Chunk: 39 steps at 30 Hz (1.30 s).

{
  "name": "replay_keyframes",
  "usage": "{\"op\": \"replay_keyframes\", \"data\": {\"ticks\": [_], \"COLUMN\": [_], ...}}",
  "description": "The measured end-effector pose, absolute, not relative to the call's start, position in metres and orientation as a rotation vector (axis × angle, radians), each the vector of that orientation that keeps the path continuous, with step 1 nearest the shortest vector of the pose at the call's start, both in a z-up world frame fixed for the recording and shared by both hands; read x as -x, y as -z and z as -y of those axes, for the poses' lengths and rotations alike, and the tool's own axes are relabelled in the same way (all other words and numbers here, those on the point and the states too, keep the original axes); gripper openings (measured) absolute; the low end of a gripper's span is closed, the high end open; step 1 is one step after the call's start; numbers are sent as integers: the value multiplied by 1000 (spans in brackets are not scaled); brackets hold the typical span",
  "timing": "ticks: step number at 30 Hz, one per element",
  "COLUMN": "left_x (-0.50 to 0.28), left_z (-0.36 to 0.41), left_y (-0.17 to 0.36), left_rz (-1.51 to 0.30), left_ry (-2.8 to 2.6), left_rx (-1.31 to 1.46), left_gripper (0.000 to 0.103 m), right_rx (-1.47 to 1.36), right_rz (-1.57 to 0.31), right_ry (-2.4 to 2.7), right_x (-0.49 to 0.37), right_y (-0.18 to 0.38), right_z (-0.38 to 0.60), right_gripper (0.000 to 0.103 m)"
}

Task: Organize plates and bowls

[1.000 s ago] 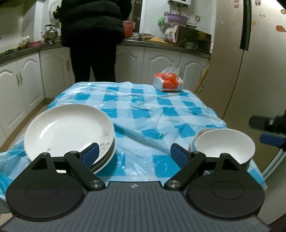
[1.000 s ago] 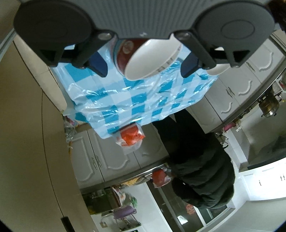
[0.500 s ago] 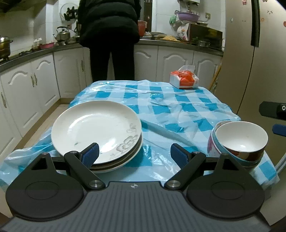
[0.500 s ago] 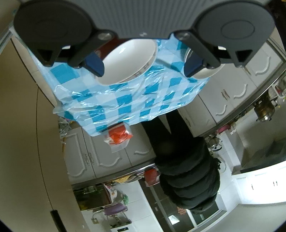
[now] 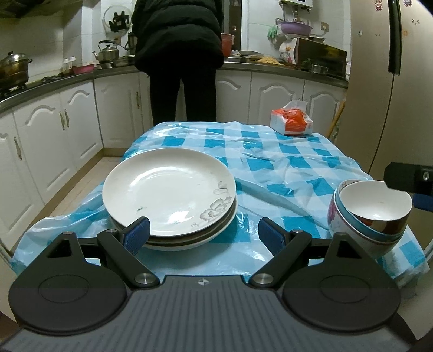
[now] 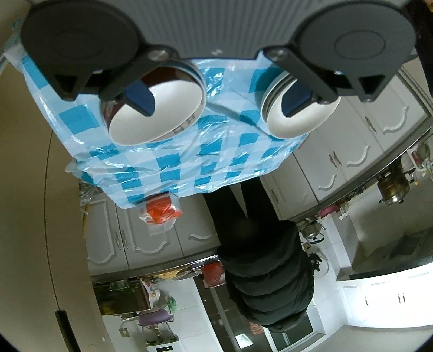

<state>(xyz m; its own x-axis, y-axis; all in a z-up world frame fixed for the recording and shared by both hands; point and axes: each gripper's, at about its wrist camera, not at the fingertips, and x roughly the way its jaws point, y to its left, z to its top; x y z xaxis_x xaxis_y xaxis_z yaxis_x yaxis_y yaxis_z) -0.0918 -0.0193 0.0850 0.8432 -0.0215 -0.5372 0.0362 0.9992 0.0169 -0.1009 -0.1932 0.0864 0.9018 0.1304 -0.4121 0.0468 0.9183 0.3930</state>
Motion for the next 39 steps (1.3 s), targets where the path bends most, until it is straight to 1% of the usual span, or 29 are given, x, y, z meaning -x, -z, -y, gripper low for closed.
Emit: {"op": "replay_keyframes", "data": {"ticks": [12, 39], "left_x": [97, 97], "left_z": [20, 19], "left_y": [-85, -82], "left_rz": [-568, -579], "left_ry": [15, 25], "left_rx": [-26, -20], "left_gripper": [103, 103], "right_rx": [-381, -411], "right_rz": [-464, -464], "right_ry": [-45, -31], "right_x": [105, 109], "right_y": [-80, -74], "right_z": [180, 187], "right_gripper": [100, 100]}}
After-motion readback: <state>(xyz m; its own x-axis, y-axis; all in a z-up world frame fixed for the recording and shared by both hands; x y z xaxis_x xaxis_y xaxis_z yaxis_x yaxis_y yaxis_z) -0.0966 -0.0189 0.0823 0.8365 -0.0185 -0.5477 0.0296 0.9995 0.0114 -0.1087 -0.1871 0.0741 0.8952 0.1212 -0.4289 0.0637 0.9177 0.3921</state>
